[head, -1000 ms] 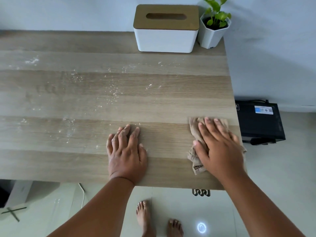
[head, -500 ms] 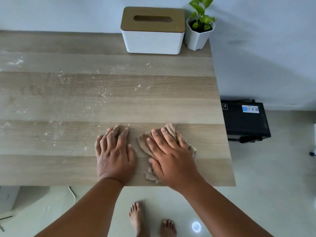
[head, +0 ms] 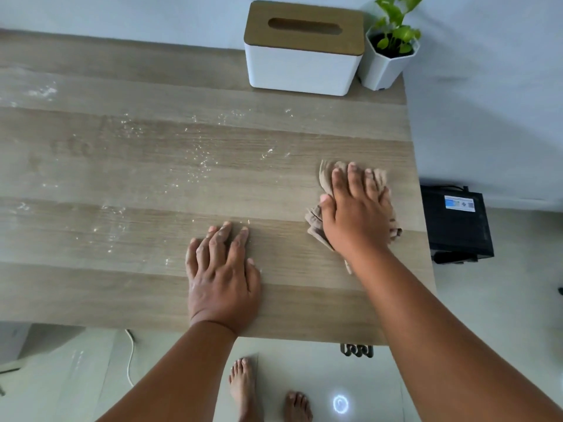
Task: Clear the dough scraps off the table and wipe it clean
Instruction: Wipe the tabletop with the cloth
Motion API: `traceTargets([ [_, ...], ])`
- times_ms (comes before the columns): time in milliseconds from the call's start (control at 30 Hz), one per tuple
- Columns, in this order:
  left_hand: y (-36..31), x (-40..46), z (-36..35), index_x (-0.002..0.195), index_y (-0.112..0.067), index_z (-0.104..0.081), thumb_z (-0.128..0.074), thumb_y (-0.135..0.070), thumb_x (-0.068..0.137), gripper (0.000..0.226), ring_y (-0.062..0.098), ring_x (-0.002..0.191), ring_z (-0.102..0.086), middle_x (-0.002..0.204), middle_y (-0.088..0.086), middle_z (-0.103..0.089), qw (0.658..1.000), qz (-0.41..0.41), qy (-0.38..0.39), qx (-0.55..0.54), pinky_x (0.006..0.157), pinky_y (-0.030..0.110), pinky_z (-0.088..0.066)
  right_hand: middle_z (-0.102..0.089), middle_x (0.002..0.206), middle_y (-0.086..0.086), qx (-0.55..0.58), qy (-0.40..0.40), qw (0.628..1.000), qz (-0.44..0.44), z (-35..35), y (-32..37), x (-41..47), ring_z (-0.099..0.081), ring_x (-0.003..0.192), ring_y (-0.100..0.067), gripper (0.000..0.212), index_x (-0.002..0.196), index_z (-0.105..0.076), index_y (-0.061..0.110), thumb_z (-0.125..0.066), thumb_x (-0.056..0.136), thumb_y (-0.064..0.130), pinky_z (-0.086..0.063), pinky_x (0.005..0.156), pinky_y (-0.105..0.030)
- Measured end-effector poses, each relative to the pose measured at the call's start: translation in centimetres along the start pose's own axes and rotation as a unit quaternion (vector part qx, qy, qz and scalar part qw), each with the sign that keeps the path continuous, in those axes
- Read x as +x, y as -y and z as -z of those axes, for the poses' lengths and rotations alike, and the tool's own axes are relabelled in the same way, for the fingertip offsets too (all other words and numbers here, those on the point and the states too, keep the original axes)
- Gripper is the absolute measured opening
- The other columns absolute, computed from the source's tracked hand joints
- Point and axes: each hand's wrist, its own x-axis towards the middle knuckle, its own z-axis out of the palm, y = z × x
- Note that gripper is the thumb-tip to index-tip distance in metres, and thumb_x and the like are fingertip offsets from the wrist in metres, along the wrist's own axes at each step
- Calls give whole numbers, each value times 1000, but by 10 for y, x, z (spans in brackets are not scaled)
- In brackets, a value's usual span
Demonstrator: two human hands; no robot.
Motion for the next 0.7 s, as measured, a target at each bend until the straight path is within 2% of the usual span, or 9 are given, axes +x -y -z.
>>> traceTargets([
  [100,0,0,-1,144,-24,-52,-48,-34,91,55,25,150,-28,154,4,-43,1000,-2,-14,-5,126,49,-11,-18,172,-4,26,3,1000,5,1,30,24,-11,159,-33,65,160,-30,27,-21,101,53,-13,124,-63],
  [233,1,0,-2,144,-24,-52,-47,-35,91,55,24,150,-27,154,3,-42,1000,-1,-15,-3,126,49,-11,-21,172,-3,28,9,997,69,0,56,24,-14,158,-33,62,159,-34,27,-27,102,51,-14,124,-62],
  [467,1,1,-2,146,-26,-49,-42,-36,91,57,23,149,-26,155,3,-41,1000,2,-9,6,127,49,-11,-27,170,0,39,1,978,207,-12,56,-49,-20,157,-31,59,156,-41,28,-36,100,46,-20,122,-62],
  [700,3,1,-2,147,-27,-47,-36,-40,88,62,25,149,-25,156,3,-39,1000,-1,2,9,126,50,-12,-24,170,-1,23,19,951,307,-17,38,-118,-13,159,-29,59,156,-38,28,-42,100,45,-16,122,-62],
])
